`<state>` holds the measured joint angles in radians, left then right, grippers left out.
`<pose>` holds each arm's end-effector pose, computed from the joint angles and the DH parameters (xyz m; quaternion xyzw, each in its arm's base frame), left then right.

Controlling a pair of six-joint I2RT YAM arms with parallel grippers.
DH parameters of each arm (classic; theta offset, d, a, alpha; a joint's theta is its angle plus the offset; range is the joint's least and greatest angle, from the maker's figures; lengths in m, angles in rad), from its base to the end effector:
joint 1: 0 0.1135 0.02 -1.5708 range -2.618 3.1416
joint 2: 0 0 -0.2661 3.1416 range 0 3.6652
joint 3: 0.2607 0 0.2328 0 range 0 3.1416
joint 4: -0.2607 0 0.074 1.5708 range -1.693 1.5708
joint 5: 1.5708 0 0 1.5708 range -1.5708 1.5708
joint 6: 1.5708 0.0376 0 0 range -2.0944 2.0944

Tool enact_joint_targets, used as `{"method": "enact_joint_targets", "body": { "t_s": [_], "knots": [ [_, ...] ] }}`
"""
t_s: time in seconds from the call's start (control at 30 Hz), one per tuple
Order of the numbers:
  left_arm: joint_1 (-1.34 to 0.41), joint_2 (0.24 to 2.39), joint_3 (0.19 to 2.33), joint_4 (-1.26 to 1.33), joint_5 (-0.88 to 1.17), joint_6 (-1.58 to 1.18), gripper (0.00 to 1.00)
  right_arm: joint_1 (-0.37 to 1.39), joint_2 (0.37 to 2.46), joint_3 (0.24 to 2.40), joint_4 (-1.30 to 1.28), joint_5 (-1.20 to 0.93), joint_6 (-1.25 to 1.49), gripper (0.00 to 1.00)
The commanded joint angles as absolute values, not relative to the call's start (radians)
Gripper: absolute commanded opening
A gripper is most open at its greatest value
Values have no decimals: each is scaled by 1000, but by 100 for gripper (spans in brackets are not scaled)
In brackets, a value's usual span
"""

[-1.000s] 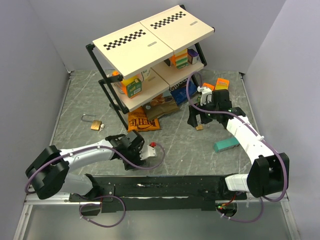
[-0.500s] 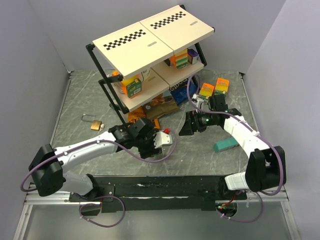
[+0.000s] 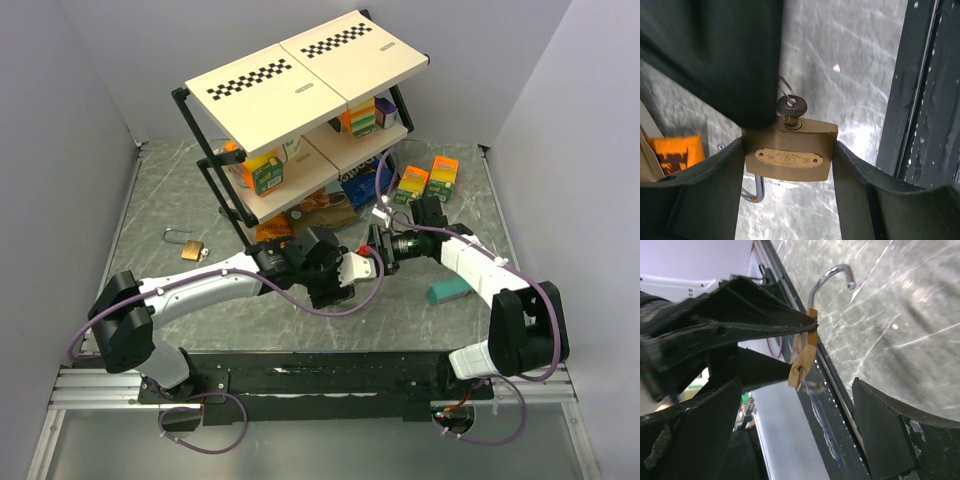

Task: Lock with the key
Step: Pick up the lock from the center of the board.

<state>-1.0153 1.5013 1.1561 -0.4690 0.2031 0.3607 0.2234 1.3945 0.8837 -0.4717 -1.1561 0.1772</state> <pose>0.1568 -0.2670 0.2787 0.6160 0.6904 -0.2073 0.3176 0.2346 0.0886 0.2437 -0.1769 0.7977 0.5608 0.1339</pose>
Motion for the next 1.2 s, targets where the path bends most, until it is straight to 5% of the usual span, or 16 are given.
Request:
{"method": "enact_joint_targets", "body": {
  "t_s": [0.0,0.33,0.8,0.9,1.0,1.03,1.17],
  "knots": [
    [-1034,1515,1258,-364,207,348,1,262,1428,867,-433,-1200,199,99],
    [-1046,1565,1315,-359,189,347,1,322,1462,865,-396,-1212,230,88],
    [-1063,1597,1350,-365,167,334,1,325,1474,844,-324,-1262,285,51],
    [-1063,1601,1354,-374,156,339,1,325,1462,836,-331,-1267,272,32],
    [-1063,1609,1371,-431,147,330,20,322,1451,845,-376,-1272,239,11],
    [-1062,1606,1371,-443,141,324,43,316,1448,859,-391,-1273,213,0],
    [-1048,1508,1309,-459,178,308,91,281,1436,894,-495,-1290,144,0]
  ]
}}
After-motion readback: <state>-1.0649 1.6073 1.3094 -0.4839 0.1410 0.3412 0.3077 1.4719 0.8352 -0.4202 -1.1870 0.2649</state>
